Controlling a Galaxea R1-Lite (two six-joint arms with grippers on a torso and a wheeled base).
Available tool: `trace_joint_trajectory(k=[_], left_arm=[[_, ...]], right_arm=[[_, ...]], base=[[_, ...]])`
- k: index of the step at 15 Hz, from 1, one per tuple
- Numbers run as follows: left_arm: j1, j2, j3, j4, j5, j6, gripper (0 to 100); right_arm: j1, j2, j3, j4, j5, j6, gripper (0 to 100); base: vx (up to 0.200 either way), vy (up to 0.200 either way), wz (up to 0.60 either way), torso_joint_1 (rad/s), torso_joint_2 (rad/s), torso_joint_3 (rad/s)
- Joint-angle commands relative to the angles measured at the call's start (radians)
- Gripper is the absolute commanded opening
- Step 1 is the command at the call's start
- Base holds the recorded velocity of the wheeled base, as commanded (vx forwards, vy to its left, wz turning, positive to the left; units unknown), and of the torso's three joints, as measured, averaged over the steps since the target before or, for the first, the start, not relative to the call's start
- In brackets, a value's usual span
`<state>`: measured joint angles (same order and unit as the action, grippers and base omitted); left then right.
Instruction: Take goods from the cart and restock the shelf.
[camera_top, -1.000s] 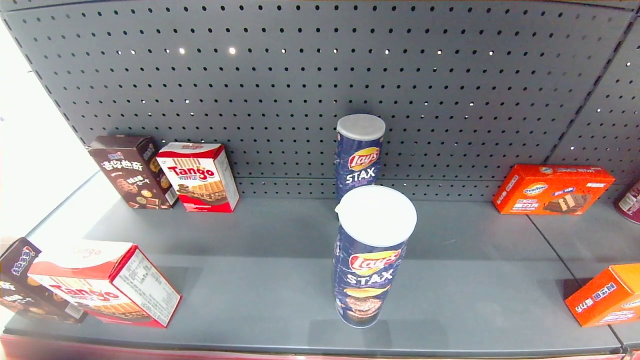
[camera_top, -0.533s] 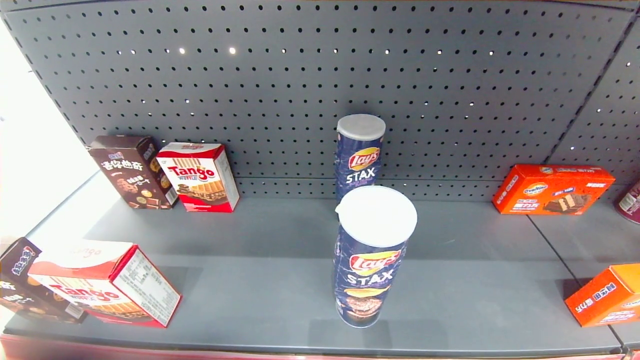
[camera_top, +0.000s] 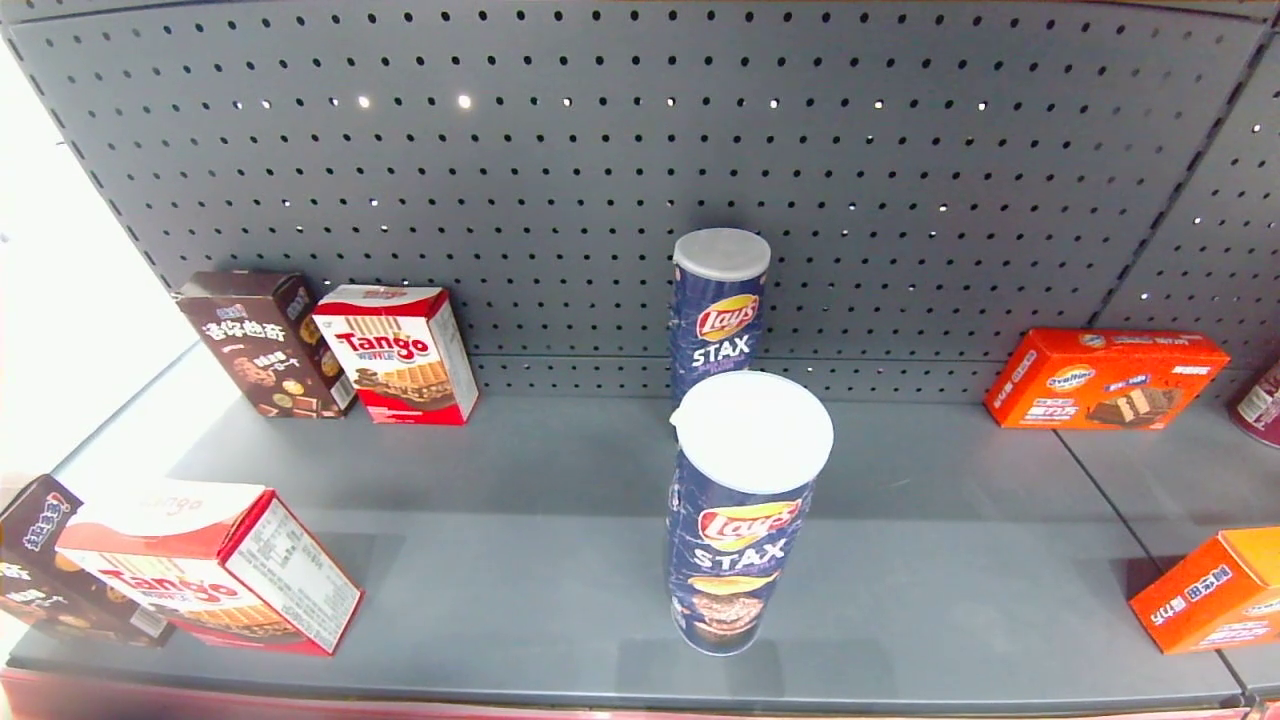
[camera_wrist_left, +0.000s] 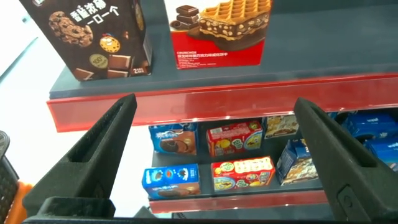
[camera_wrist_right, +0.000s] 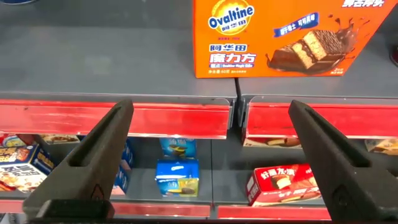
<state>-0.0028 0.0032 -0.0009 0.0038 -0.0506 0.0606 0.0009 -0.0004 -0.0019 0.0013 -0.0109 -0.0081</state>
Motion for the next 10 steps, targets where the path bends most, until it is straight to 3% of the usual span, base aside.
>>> trace_joint_trajectory(k=[1,4,5,8,10], left_arm=[[0.000,0.000,-0.001,0.001,0.014,-0.004,100],[0.000,0.000,0.001,0.001,0.017,-0.002,100],[0.001,0.000,0.001,-0.001,0.006,0.001,100],[0.001,0.001,-0.001,-0.001,0.014,-0.042,100],[0.001,0.001,-0.001,-0.001,0.011,-0.038,100]], right_arm=[[0.001,0.002,0.000,0.002,0.002,-0.003,100],[0.001,0.002,0.000,-0.001,0.000,-0.001,100],[0.001,0.002,0.000,-0.001,0.000,-0.001,100],[0.001,0.002,0.000,-0.001,0.000,0.000,100],[0.001,0.002,0.000,-0.001,0.000,0.002,100]], base=[[0.000,0.000,0.00,0.000,0.00,0.000],[0.000,0.000,0.00,0.000,0.00,0.000],[-0.200,0.000,0.00,0.012,0.00,0.002],[0.000,0.000,0.00,0.000,0.00,0.000],[0.000,0.000,0.00,0.000,0.00,0.000]])
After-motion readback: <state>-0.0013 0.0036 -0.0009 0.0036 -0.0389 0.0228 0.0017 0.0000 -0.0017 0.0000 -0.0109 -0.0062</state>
